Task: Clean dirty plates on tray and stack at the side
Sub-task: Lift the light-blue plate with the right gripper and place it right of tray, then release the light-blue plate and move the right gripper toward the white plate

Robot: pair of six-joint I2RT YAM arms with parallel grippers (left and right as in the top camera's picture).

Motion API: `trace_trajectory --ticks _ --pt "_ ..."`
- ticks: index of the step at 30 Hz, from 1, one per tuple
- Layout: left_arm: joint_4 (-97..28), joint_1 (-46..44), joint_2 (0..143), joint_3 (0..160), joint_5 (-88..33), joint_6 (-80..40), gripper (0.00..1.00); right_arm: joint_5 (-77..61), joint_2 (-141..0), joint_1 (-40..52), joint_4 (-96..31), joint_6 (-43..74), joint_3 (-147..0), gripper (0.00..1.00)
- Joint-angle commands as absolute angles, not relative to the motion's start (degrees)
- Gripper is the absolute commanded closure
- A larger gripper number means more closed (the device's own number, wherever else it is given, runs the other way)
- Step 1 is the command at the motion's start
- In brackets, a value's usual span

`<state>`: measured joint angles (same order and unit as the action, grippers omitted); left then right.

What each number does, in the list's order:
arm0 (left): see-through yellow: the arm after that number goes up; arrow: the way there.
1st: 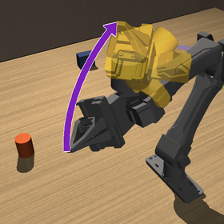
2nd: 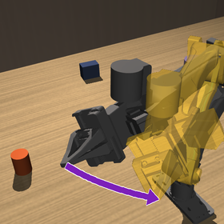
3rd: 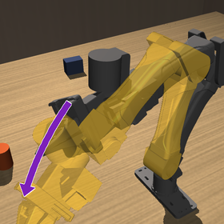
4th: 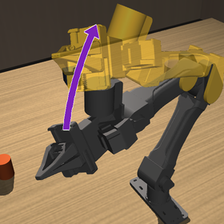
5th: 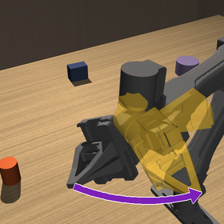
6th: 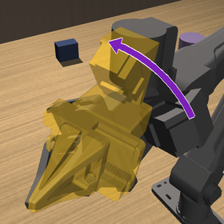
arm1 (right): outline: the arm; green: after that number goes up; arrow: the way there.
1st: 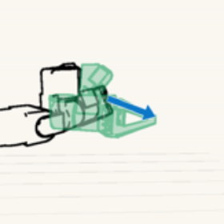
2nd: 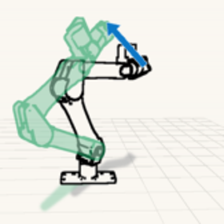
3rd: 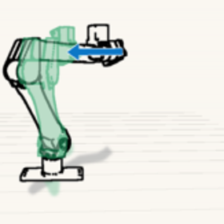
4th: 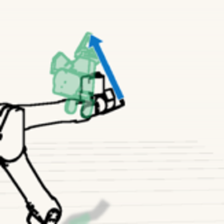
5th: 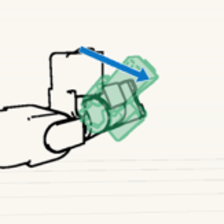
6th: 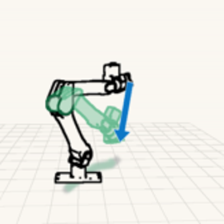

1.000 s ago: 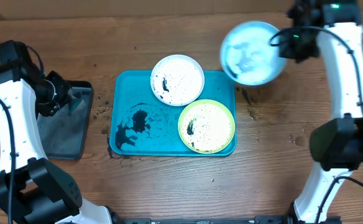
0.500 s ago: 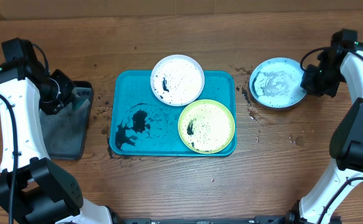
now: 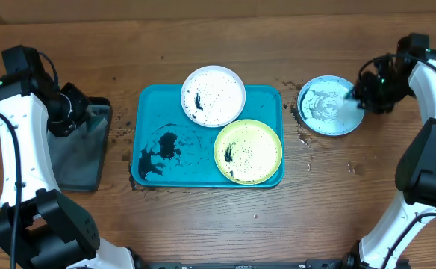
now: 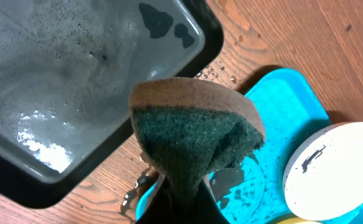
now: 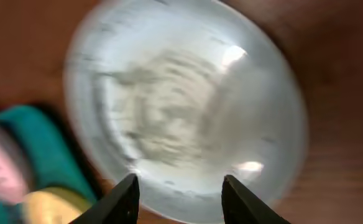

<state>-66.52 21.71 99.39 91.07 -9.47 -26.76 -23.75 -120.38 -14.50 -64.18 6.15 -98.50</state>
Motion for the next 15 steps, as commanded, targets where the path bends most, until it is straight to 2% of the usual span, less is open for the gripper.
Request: trace_trajectory --ticks 1,7,13,15 --pt "-66.13 21.28 99.29 90.67 -10.17 -25.71 0.96 -41.41 -118.61 -11.16 -60.62 6.02 -102.41 0.57" --pt "-66.15 20.95 99.29 90.67 -10.59 -25.71 0.96 -35.16 -119.15 0.56 -50.22 6.17 -102.39 0.57" --pt "-66.17 19.86 99.29 90.67 -10.59 -25.67 0.96 -4.84 -120.25 15.29 -44.49 13.80 -102.39 0.56" --pt "-66.15 19.51 99.29 90.67 -10.57 -25.65 0.96 0.16 -120.42 18.24 -43.46 13.93 -102.39 0.56"
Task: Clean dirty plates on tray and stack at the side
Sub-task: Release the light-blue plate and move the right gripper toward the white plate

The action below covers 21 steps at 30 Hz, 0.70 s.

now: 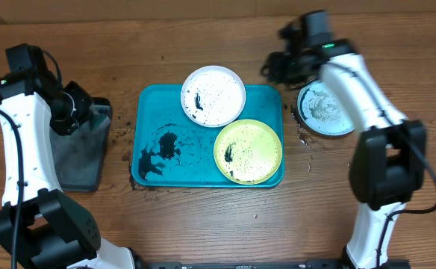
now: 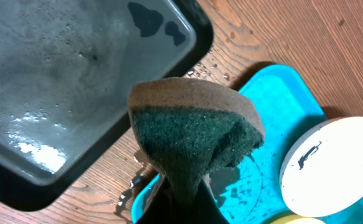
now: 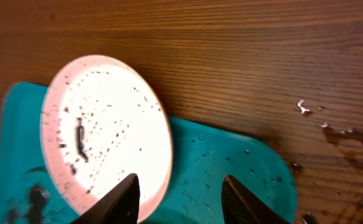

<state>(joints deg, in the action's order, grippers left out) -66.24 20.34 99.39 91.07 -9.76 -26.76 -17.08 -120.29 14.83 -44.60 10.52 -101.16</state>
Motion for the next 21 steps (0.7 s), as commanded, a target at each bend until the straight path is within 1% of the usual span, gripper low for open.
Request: trace_trajectory --ticks 1,4,8,11,13,14,16,21 --pt "-66.15 19.38 99.29 90.67 -10.57 -25.65 0.96 2.20 -120.49 19.51 -42.96 13.91 -102.39 0.56" --pt "-66.13 19.05 99.29 90.67 -10.57 -25.39 0.96 6.46 -120.57 21.78 -42.50 13.54 -102.39 0.55" --pt "-66.15 18.98 99.29 90.67 -10.55 -25.21 0.96 6.42 -120.57 22.04 -42.68 13.54 -102.28 0.54" --pt "-66.13 18.98 99.29 90.67 -10.55 -25.21 0.96 6.59 -120.57 21.37 -43.40 13.52 -102.21 0.42" --pt "-66.13 18.98 99.29 90.67 -10.57 -24.95 0.95 6.44 -120.57 20.78 -44.42 13.47 -102.21 0.27" --pt "-66.13 18.98 99.29 90.67 -10.57 -24.51 0.96 6.46 -120.57 20.45 -45.12 13.02 -102.21 0.25" --pt "-66.15 18.98 99.29 90.67 -10.57 -23.94 0.96 6.61 -120.57 19.20 -47.24 11.09 -102.21 0.25" --pt "-65.91 18.94 99.29 90.67 -10.57 -23.97 0.96 6.09 -120.57 16.91 -48.14 12.27 -102.19 0.26"
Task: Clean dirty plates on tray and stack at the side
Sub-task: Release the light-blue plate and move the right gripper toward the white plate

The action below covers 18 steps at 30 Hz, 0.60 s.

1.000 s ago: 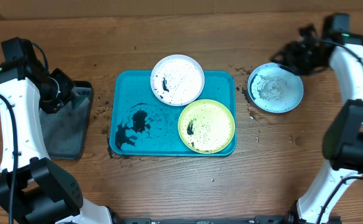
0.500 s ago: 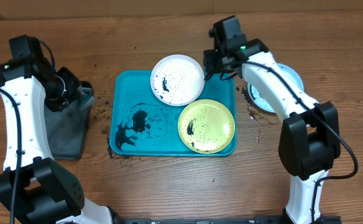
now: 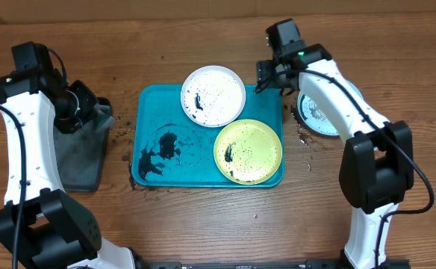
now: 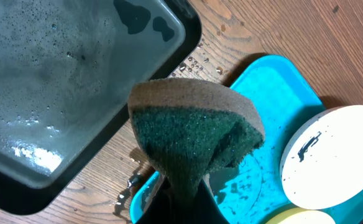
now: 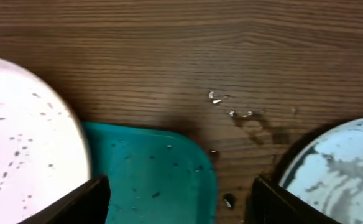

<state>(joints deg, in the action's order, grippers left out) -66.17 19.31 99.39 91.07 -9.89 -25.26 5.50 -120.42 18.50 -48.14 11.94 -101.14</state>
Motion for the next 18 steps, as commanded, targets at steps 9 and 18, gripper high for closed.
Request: trace_trajectory --ticks 9,18 --pt "-65.76 18.04 99.29 90.67 -10.57 -23.97 0.96 -1.39 -120.60 15.68 -46.17 12.21 -101.84 0.07" --pt "-65.73 17.04 99.29 90.67 -10.57 -23.97 0.96 -1.43 -120.68 15.68 -42.00 13.80 -98.76 0.12"
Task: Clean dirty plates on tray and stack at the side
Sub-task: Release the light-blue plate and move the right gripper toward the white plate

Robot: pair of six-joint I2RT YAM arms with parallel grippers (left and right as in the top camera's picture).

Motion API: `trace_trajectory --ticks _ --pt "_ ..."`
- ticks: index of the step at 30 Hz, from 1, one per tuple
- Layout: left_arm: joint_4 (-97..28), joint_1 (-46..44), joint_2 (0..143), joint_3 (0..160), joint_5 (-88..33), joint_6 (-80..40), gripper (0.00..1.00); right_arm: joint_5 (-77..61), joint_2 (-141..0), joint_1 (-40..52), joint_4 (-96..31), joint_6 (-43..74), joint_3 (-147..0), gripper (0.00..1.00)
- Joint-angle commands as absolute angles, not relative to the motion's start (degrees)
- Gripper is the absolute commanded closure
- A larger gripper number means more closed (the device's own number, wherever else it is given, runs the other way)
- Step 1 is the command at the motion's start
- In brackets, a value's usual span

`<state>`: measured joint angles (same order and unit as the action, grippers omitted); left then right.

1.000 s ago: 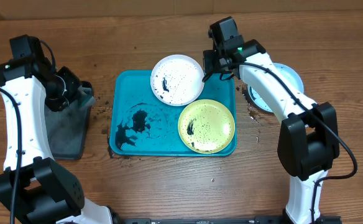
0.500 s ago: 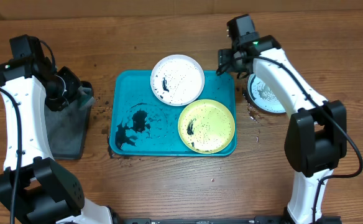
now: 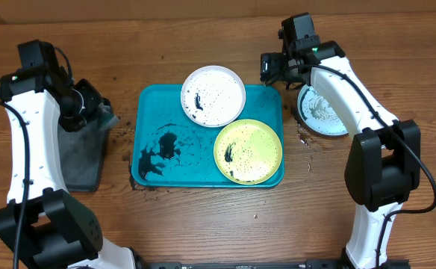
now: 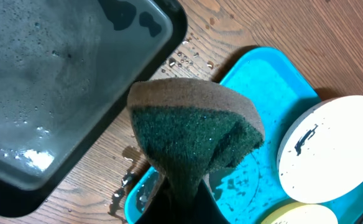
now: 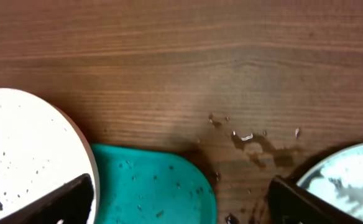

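A teal tray (image 3: 166,168) smeared with dark dirt carries a speckled white plate (image 3: 213,96) at its back and a dirty yellow plate (image 3: 248,152) at its front right. A pale blue plate (image 3: 324,110) lies on the table to the right of the tray. My left gripper (image 4: 176,208) is shut on a green-and-tan sponge (image 4: 194,130), held between the water basin and the tray's left edge. My right gripper (image 5: 181,208) is wide open and empty above the tray's back right corner (image 5: 163,186), between the white plate and the blue plate.
A dark basin of soapy water (image 3: 76,161) sits at the left of the table. Water drops and dirt specks lie on the wood around the tray. The table's wood (image 3: 203,224) shows in front of the tray.
My left gripper has carried the sponge a little further right, off the basin and nearer the tray. My right gripper has shifted slightly and its fingers stand a bit wider apart.
My right gripper first hung open over the blue plate at the right. It then stood behind the white plate, and after that over the tray's back right corner, where it remains. My left gripper kept the sponge throughout and moved it from the basin's corner toward the tray.
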<state>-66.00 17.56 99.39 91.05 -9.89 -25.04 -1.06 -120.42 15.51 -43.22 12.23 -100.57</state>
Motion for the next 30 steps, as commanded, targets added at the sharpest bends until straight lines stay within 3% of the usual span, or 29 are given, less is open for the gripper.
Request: trace_trajectory --ticks 1,30 --pt "-65.73 16.91 99.29 90.67 -10.57 -23.97 0.96 -1.45 -120.68 15.68 -41.80 13.85 -98.39 0.13" --pt "-65.36 16.69 99.31 90.67 -10.57 -23.75 0.95 -11.75 -126.04 15.79 -40.73 13.78 -97.47 0.18"
